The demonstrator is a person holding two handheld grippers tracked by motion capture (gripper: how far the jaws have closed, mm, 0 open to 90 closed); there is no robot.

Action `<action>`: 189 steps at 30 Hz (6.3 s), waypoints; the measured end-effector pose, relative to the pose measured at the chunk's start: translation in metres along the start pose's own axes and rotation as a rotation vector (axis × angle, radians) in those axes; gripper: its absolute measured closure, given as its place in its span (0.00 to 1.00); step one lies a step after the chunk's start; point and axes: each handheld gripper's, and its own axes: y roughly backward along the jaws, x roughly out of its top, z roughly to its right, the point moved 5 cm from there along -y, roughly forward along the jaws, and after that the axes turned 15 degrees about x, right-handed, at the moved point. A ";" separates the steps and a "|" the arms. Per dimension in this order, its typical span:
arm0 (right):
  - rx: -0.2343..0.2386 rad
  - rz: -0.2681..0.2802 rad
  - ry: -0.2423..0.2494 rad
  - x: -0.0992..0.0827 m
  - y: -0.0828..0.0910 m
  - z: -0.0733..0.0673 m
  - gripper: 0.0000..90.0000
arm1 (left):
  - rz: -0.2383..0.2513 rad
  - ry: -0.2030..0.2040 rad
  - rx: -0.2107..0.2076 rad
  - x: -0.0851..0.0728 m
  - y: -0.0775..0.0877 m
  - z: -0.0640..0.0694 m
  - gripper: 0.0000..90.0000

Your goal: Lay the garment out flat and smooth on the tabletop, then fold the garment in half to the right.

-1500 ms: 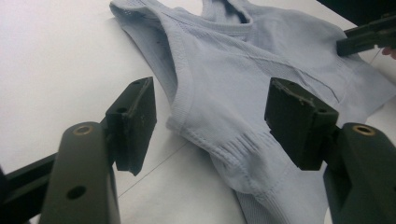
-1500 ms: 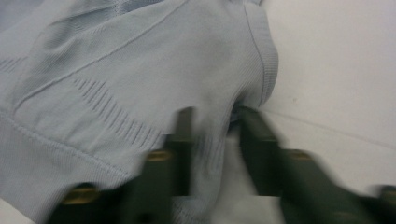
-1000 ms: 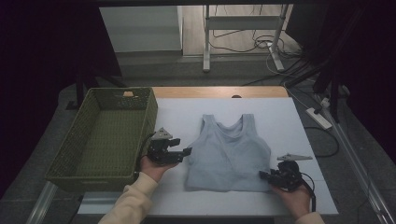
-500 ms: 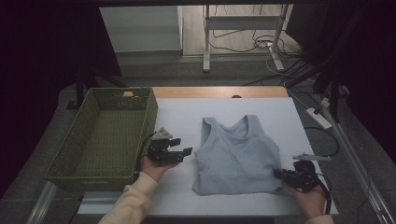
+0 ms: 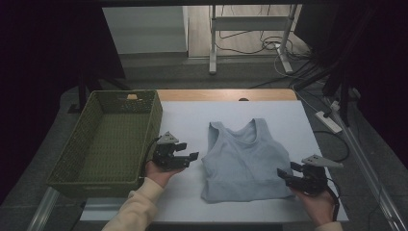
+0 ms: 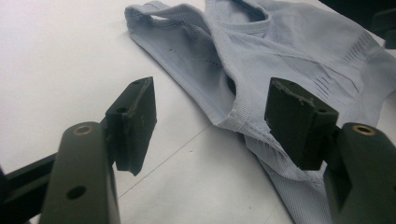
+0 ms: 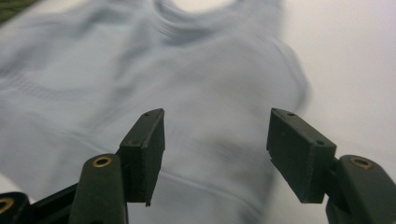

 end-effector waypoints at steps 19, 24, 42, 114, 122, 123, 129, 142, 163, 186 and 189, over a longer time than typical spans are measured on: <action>0.250 -0.044 0.202 0.015 -0.060 -0.067 0.39 | -0.002 -0.006 -0.001 0.000 -0.004 0.000 0.38; 0.270 -0.029 0.202 0.017 -0.063 -0.067 0.39 | 0.002 -0.008 -0.006 0.000 -0.004 0.001 0.38; 0.345 -0.021 0.249 0.024 -0.075 -0.084 0.39 | 0.040 -0.048 -0.023 0.009 -0.018 0.007 0.38; 0.364 -0.039 0.269 0.020 -0.079 -0.090 0.39 | -0.092 0.028 0.038 0.084 -0.138 -0.005 0.28; 0.364 -0.039 0.270 0.020 -0.079 -0.091 0.39 | -0.144 0.000 0.032 0.076 -0.143 -0.002 0.25; 0.362 -0.039 0.271 0.020 -0.079 -0.091 0.39 | -0.149 0.000 0.033 0.075 -0.143 -0.003 0.25; 0.366 -0.041 0.271 0.020 -0.080 -0.091 0.39 | -0.175 0.014 0.040 0.064 -0.144 -0.009 0.25; 0.369 -0.042 0.273 0.019 -0.081 -0.092 0.39 | -0.211 0.020 0.025 0.048 -0.144 -0.005 0.26; 0.364 -0.046 0.271 0.019 -0.081 -0.092 0.39 | -0.247 0.001 0.023 0.042 -0.145 0.007 0.26; 0.364 -0.041 0.276 0.020 -0.082 -0.093 0.39 | -0.224 -0.085 0.079 0.041 -0.145 0.016 0.79; 0.363 -0.039 0.276 0.020 -0.081 -0.093 0.39 | -0.212 -0.091 0.066 0.041 -0.145 0.019 0.89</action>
